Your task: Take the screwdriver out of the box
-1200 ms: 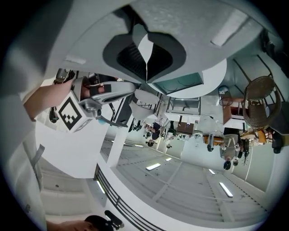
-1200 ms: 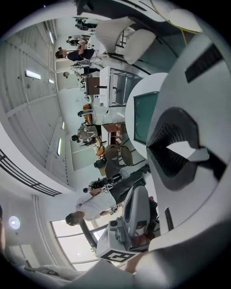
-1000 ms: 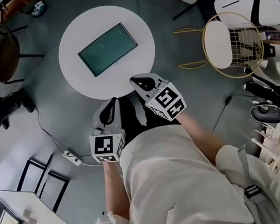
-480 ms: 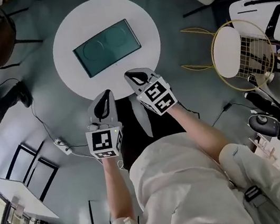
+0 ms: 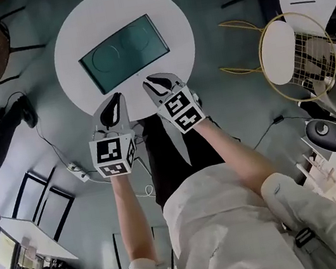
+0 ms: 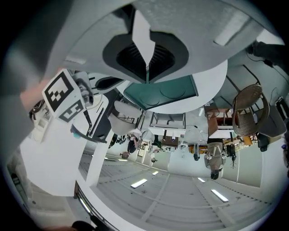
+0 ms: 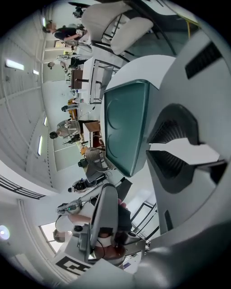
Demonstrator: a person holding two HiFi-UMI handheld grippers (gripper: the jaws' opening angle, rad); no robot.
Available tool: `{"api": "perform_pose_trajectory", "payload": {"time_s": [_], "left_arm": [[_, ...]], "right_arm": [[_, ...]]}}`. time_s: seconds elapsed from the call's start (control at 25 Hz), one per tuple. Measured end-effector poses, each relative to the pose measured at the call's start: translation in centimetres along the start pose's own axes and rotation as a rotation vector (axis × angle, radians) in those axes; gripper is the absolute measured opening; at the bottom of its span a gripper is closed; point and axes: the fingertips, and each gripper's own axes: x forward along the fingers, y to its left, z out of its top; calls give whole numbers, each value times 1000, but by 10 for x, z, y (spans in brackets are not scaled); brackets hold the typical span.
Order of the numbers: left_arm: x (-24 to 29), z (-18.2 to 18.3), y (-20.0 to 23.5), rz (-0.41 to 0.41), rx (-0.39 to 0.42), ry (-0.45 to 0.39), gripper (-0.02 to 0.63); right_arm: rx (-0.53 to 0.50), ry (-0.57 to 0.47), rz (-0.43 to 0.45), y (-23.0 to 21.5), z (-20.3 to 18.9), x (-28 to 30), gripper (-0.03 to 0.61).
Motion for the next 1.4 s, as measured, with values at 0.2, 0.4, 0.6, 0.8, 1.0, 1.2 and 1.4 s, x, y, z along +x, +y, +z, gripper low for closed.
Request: {"api": "perform_pose_trajectory", "payload": {"time_s": [0.2, 0.4, 0.6, 0.8, 1.0, 1.2, 1.4], "left_arm": [[31, -3, 12, 5, 64, 66, 12], [56, -3, 15, -13, 99, 115, 13], [78, -5, 22, -24, 128, 176, 14], [92, -17, 21, -56, 206, 277, 49], [97, -20, 25, -36, 254, 300, 51], [97, -21, 26, -5, 282, 319, 51], [100, -21, 28, 11, 269, 352, 51]], "right_arm": [[-50, 31, -41, -8, -10, 16, 74], [-40, 41, -79, -12, -15, 25, 77], [-28, 45, -92, -15, -18, 37, 97], [-14, 40, -112, -15, -17, 42, 103], [-13, 36, -118, -13, -17, 48, 96], [-16, 30, -129, -14, -15, 53, 76], [-20, 28, -136, -16, -15, 56, 73]]}}
